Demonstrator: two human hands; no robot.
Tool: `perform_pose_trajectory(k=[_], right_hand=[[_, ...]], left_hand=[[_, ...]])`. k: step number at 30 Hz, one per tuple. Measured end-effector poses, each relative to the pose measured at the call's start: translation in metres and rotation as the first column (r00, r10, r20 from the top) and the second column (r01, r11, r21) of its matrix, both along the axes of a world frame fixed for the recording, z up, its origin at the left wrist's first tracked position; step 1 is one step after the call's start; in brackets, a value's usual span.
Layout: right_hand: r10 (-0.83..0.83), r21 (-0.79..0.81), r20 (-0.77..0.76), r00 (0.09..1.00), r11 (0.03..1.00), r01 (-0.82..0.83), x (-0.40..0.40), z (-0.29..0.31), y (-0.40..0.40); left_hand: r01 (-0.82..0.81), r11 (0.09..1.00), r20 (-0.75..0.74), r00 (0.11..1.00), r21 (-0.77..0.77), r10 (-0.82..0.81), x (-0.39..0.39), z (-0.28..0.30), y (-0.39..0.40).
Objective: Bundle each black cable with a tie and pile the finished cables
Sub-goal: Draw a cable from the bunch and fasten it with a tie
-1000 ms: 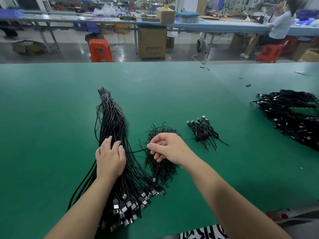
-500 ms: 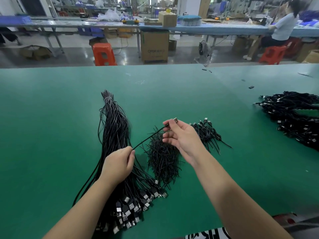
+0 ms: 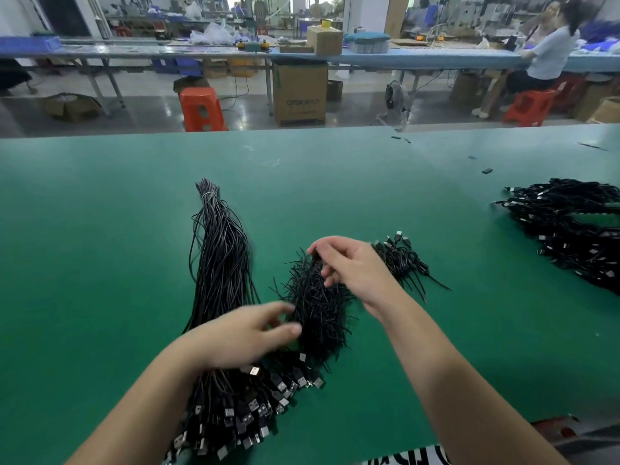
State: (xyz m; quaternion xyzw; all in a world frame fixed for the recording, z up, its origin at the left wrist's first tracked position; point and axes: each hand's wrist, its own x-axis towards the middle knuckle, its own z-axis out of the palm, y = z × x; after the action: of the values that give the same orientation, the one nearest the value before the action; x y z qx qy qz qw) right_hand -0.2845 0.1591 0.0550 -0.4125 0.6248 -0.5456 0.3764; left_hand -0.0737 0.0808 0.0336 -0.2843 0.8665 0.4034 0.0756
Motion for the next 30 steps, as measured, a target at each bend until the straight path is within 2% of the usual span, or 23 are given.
perform_pose_trajectory(k=[1,2,4,8,12,16,20,22,24,25,27,28,30], right_hand=[[0.041,-0.001,-0.058,0.997,0.999,-0.041,0.004,0.000,0.000],[0.072,-0.013,-0.090,0.993,0.997,-0.074,0.009,0.001,0.000],[0.116,-0.054,-0.098,0.988,0.991,-0.121,0.016,0.002,-0.001],[0.167,-0.092,-0.069,0.984,0.981,-0.173,0.020,0.004,0.001],[0.183,-0.102,-0.030,0.983,0.978,-0.185,0.020,0.007,0.003],[0.155,-0.098,-0.111,0.982,0.981,-0.166,0.019,0.006,0.003],[0.195,-0.072,-0.163,0.967,0.975,-0.209,0.021,0.008,0.006],[0.212,-0.064,-0.181,0.960,0.972,-0.226,0.021,0.009,0.007],[0.163,-0.046,-0.206,0.965,0.983,-0.176,0.023,0.008,0.005],[0.110,-0.028,-0.215,0.971,0.993,-0.118,0.024,0.006,0.003],[0.017,0.050,-0.197,0.980,0.999,-0.007,0.026,0.001,0.000],[0.018,0.095,-0.160,0.987,0.996,-0.003,0.028,0.000,-0.001],[0.127,0.136,-0.079,0.989,0.984,-0.116,0.035,-0.003,-0.002]], left_hand=[[-0.087,0.996,-0.138,0.987,-0.028,0.083,-0.009,0.005,0.002],[-0.160,0.987,-0.251,0.955,0.008,0.157,-0.018,0.009,0.003],[-0.209,0.971,-0.348,0.907,0.117,0.237,-0.032,0.019,0.006],[-0.211,0.973,-0.306,0.924,0.090,0.229,-0.039,0.029,0.009],[-0.193,0.972,-0.281,0.933,0.133,0.223,-0.039,0.031,0.012],[-0.145,0.977,-0.247,0.952,0.159,0.181,-0.034,0.035,0.017],[-0.119,0.976,-0.231,0.960,0.184,0.160,-0.030,0.036,0.015],[-0.106,0.980,-0.213,0.967,0.166,0.140,-0.028,0.037,0.015],[-0.104,0.987,-0.226,0.966,0.122,0.130,-0.027,0.037,0.013],[-0.120,0.987,-0.267,0.953,0.102,0.144,-0.026,0.038,0.011],[-0.252,0.966,-0.403,0.879,0.066,0.257,-0.021,0.042,0.003],[-0.332,0.942,-0.475,0.820,0.060,0.319,-0.017,0.043,-0.003],[-0.413,0.906,-0.574,0.721,0.092,0.388,-0.010,0.043,-0.016]])
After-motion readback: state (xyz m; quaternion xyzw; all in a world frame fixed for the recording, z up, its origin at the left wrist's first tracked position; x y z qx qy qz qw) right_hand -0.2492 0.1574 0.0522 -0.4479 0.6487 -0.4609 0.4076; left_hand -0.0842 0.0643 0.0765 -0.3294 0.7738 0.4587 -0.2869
